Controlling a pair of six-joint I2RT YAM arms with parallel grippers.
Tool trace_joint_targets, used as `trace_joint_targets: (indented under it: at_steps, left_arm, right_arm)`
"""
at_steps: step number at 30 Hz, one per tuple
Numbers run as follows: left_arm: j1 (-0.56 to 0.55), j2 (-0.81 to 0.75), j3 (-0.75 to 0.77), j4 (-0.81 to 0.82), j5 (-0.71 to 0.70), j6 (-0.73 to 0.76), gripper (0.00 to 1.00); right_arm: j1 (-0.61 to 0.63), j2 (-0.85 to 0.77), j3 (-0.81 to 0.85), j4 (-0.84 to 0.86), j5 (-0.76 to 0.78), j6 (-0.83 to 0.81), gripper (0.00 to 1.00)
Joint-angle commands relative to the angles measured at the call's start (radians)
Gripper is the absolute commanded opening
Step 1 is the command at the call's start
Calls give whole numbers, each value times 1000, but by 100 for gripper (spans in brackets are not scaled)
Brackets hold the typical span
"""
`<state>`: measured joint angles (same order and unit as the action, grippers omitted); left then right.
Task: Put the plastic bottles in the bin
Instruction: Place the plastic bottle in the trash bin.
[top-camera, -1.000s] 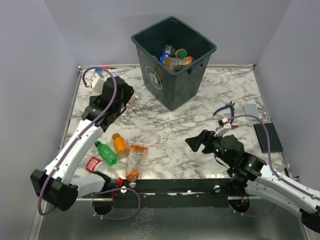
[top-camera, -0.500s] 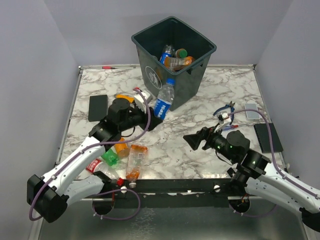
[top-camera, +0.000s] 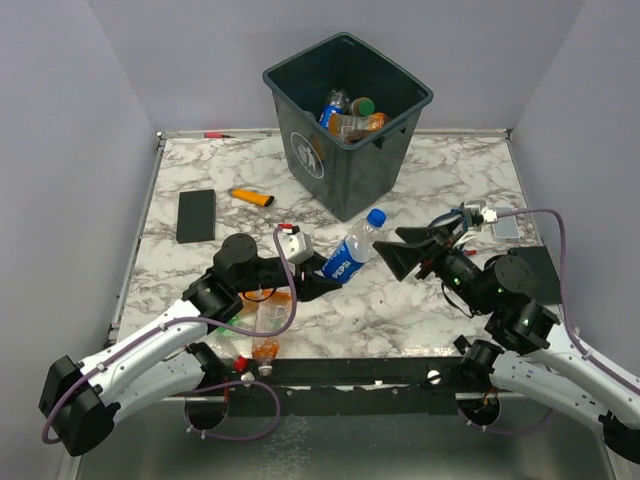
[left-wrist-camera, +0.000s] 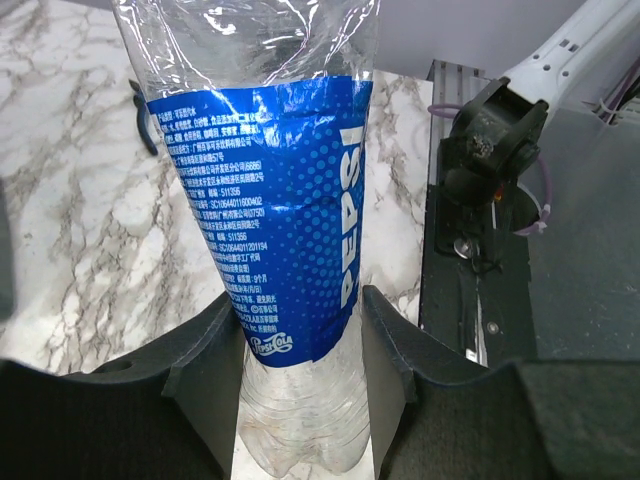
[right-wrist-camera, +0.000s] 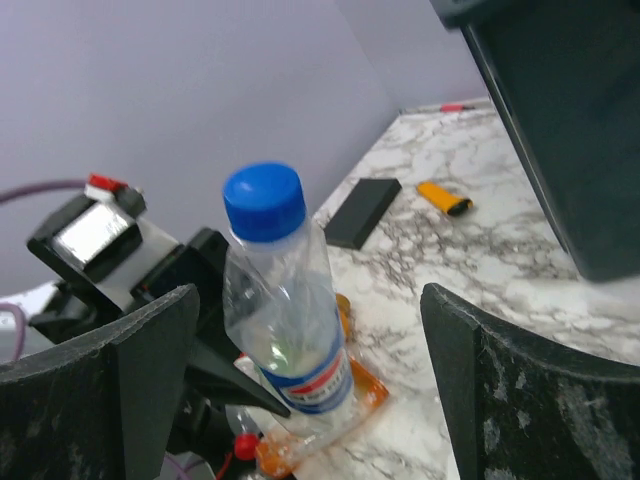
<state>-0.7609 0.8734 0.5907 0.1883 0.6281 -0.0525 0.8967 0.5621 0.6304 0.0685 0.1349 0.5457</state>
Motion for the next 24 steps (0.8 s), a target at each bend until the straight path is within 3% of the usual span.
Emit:
trace_joint_targets:
  at_steps: [1,5,12,19,24]
  left_arm:
    - [-8,-20,-2,78,-18,26,10]
    - [-9,-27,-4,81,-26,28,10]
    - [-14,-36,-9,81,-40,26,10]
    - [-19,-29,-9,81,-48,14,9]
    - [-22,-30,-12,80,-56,11,9]
  right_arm:
    - [4,119,170,-8,19,-35,95]
    - [4,194,237,-36,46,-23,94]
    - [4,256,271,-24,50,-19,79]
    - [4,268,255,25,58,-8,72]
    - [4,286,246,54,50,-1,52]
